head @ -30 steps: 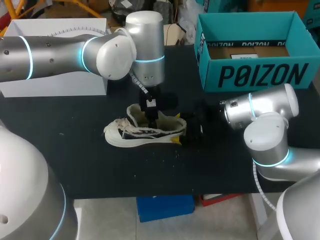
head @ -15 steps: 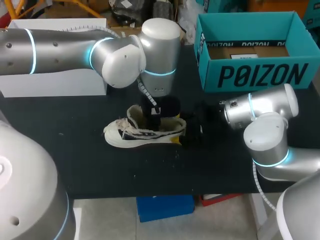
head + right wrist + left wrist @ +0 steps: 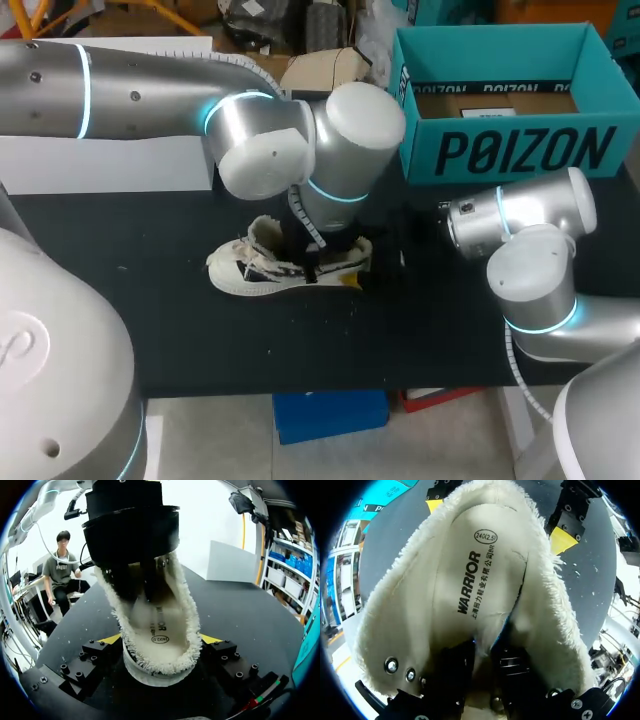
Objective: Take the shoe out of the shoebox, open the shoe tongue, remove and reinsert the insole, then place the shoe into the shoebox
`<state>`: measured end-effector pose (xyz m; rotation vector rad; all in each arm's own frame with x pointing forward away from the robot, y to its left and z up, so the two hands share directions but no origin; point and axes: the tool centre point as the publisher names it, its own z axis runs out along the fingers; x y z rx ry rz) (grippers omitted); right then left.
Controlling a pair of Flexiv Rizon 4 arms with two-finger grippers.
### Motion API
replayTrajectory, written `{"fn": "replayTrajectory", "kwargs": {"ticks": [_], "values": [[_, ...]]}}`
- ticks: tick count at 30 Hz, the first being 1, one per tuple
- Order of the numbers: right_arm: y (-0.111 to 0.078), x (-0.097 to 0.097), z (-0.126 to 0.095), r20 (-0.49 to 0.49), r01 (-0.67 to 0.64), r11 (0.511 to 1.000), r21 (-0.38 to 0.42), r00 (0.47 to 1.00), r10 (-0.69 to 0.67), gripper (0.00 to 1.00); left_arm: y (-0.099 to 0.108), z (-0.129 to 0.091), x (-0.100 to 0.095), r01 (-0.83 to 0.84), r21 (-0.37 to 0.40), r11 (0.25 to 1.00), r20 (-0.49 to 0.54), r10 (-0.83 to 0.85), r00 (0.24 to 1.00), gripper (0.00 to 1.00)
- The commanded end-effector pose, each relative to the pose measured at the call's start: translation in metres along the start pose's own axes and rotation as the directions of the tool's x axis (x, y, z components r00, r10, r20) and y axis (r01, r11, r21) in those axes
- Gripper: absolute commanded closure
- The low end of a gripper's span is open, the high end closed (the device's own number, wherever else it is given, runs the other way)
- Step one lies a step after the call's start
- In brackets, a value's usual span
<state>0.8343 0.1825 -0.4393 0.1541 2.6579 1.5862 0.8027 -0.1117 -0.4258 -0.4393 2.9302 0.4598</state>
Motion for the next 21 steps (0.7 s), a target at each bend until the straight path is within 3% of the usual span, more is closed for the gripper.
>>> {"fn": "replayTrajectory", "kwargs": {"ticks": [1, 10, 21], "values": [[-0.003, -0.003, -0.001, 0.002, -0.003, 1.000, 0.003, 1.000, 0.003, 1.00, 0.002, 0.028, 0.007, 0.010, 0.009, 1.000, 0.177, -0.011, 0.984, 0.82], [-0.003, -0.003, -0.001, 0.002, -0.003, 1.000, 0.003, 1.000, 0.003, 1.00, 0.007, 0.027, -0.002, 0.001, 0.104, 0.995, 0.296, -0.032, 0.955, 0.85], [-0.003, -0.003, -0.001, 0.002, -0.003, 1.000, 0.003, 1.000, 0.003, 1.00, 0.009, 0.029, -0.013, 0.000, 0.166, 0.986, 0.325, -0.055, 0.944, 0.85]]}}
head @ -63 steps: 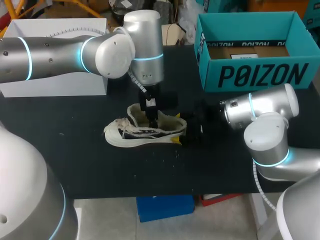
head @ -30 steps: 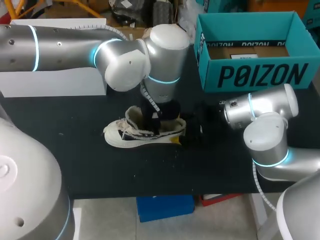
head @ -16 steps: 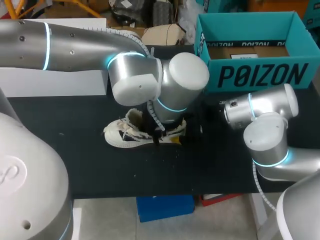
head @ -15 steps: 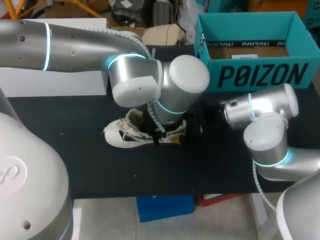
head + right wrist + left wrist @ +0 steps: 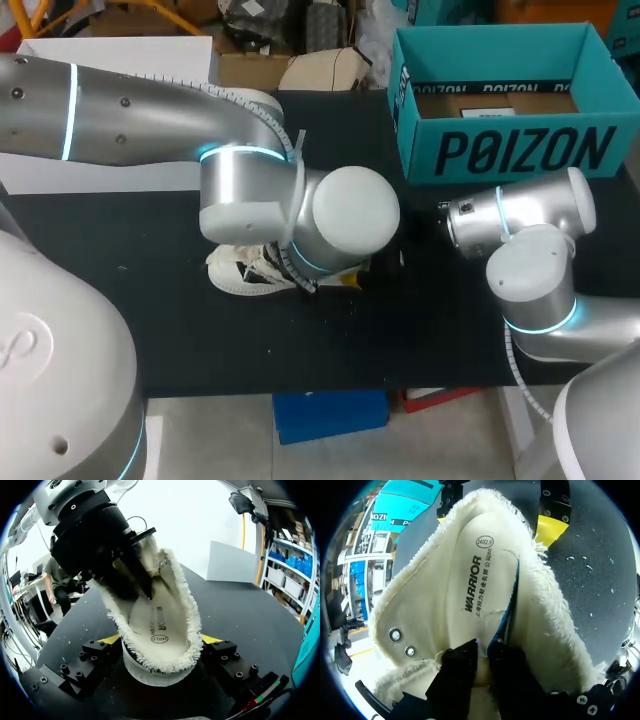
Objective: Take the shoe out of the shoebox, open the shoe tongue, remove and reinsert the insole, then place the shoe into the shoebox
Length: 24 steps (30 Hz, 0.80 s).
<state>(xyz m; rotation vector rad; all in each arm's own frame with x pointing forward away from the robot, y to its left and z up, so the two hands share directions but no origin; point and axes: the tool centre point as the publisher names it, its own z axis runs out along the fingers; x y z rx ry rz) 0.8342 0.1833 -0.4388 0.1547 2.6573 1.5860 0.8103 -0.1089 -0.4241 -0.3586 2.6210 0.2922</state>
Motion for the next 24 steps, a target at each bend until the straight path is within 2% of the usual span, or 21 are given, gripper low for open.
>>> {"fn": "replayTrajectory", "kwargs": {"ticks": [1, 3, 4, 11, 16, 24], "values": [[-0.004, -0.003, -0.002, 0.002, -0.003, 1.000, 0.003, 1.000, 0.003, 1.00, 0.012, 0.028, 0.004, -0.003, 0.031, 1.000, 0.014, 0.003, 1.000, 0.87], [-0.004, -0.003, -0.002, 0.002, -0.003, 1.000, 0.003, 1.000, 0.003, 1.00, 0.011, 0.028, 0.004, -0.005, 0.034, 0.999, 0.014, 0.004, 1.000, 0.90], [-0.004, -0.003, -0.002, 0.002, -0.003, 1.000, 0.003, 1.000, 0.003, 1.00, 0.011, 0.027, 0.004, -0.010, 0.038, 0.999, 0.011, 0.009, 1.000, 1.00], [-0.004, -0.003, -0.002, 0.002, -0.003, 1.000, 0.003, 1.000, 0.003, 1.00, 0.009, 0.022, 0.008, -0.041, 0.100, 0.994, -0.075, 0.048, 0.996, 1.00], [-0.004, -0.003, -0.002, 0.002, -0.003, 1.000, 0.003, 1.000, 0.003, 1.00, 0.012, 0.015, 0.005, -0.059, 0.193, 0.979, -0.178, 0.094, 0.979, 1.00], [-0.004, -0.003, -0.002, 0.002, -0.003, 1.000, 0.003, 1.000, 0.003, 1.00, 0.013, 0.003, 0.001, -0.069, 0.239, 0.969, -0.234, 0.126, 0.964, 1.00]]}}
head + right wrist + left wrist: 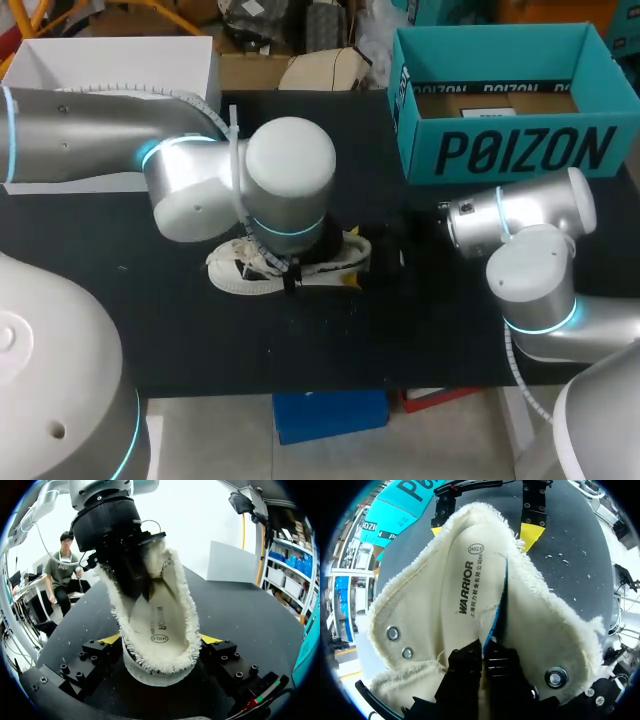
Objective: Take the shoe out of the shoebox, open the shoe tongue, remove and reinsert the insole, then place the shoe into the shoebox
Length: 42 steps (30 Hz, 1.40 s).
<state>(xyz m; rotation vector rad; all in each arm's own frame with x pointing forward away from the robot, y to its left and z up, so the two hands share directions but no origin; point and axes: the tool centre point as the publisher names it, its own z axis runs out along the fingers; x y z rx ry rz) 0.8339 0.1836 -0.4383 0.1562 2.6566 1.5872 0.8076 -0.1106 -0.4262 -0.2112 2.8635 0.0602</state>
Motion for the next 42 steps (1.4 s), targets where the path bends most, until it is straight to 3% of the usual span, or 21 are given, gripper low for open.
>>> {"fn": "replayTrajectory", "kwargs": {"ticks": [1, 21, 42], "values": [[-0.004, -0.003, -0.002, 0.001, -0.002, 1.000, 0.004, 1.000, 0.002, 1.00, 0.014, -0.002, -0.001, -0.005, 0.073, 0.997, -0.032, 0.008, 0.999, 1.00], [-0.004, -0.003, -0.002, 0.001, -0.002, 1.000, 0.004, 1.000, 0.002, 1.00, 0.003, -0.023, -0.003, -0.019, 0.201, 0.979, -0.072, 0.034, 0.997, 1.00], [-0.004, -0.003, -0.002, 0.001, -0.002, 1.000, 0.004, 1.000, 0.002, 1.00, -0.001, -0.035, -0.005, -0.031, 0.269, 0.963, -0.087, 0.056, 0.995, 1.00]]}}
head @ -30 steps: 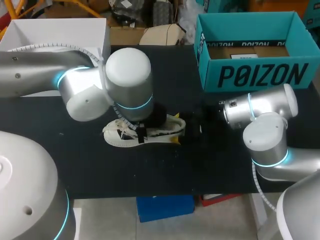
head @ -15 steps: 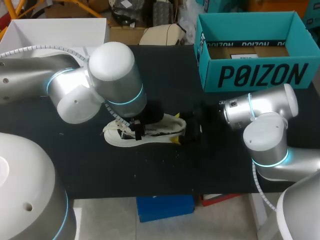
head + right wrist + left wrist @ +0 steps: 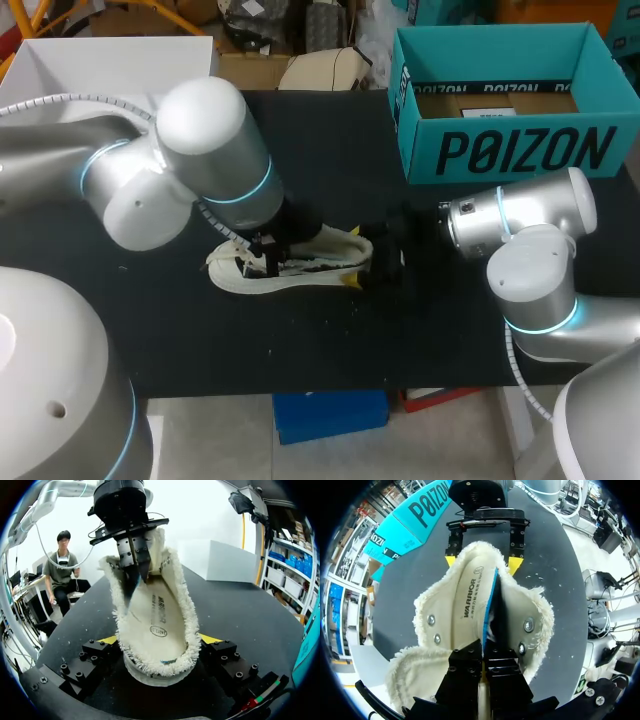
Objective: Take the shoe out of the shoebox, open the shoe tongue, remove and reinsert the insole, then place the shoe into the shoebox
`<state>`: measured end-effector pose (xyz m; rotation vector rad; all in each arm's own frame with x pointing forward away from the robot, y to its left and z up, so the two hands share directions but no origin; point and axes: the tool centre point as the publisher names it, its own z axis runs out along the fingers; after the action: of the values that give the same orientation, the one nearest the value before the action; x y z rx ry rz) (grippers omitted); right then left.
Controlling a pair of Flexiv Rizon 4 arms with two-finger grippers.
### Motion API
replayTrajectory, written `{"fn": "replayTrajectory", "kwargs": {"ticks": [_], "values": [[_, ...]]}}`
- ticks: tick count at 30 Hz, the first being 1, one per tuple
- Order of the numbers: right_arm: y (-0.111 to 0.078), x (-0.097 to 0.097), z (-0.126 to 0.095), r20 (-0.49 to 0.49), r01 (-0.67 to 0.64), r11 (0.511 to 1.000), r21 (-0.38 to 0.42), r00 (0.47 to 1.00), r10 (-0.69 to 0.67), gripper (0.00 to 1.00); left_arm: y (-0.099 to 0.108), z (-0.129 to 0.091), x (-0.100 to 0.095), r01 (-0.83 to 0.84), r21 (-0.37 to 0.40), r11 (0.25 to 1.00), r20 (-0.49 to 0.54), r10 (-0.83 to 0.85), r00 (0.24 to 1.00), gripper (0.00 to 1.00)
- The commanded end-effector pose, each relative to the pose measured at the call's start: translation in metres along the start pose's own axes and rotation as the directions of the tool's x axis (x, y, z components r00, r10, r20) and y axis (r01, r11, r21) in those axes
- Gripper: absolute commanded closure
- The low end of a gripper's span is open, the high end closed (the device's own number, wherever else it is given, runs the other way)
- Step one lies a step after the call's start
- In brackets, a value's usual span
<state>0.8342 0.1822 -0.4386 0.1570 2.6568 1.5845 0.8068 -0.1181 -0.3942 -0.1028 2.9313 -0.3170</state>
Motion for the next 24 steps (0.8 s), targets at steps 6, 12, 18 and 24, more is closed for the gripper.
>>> {"fn": "replayTrajectory", "kwargs": {"ticks": [6, 12, 18, 24], "values": [[-0.004, -0.003, -0.001, 0.000, -0.002, 1.000, 0.003, 1.000, 0.002, 1.00, 0.006, -0.006, 0.003, -0.002, 0.018, 1.000, 0.005, 0.002, 1.000, 1.00], [-0.004, -0.003, -0.001, 0.000, -0.002, 1.000, 0.003, 1.000, 0.002, 1.00, 0.005, -0.007, 0.003, -0.012, 0.031, 0.999, 0.008, 0.012, 1.000, 1.00], [-0.004, -0.003, -0.001, 0.000, -0.002, 1.000, 0.003, 1.000, 0.002, 1.00, -0.003, -0.002, 0.004, -0.046, 0.041, 0.998, 0.004, 0.046, 0.999, 1.00], [-0.004, -0.003, -0.001, 0.000, -0.002, 1.000, 0.003, 1.000, 0.002, 1.00, -0.010, 0.003, 0.000, -0.066, 0.055, 0.996, 0.015, 0.065, 0.998, 1.00]]}}
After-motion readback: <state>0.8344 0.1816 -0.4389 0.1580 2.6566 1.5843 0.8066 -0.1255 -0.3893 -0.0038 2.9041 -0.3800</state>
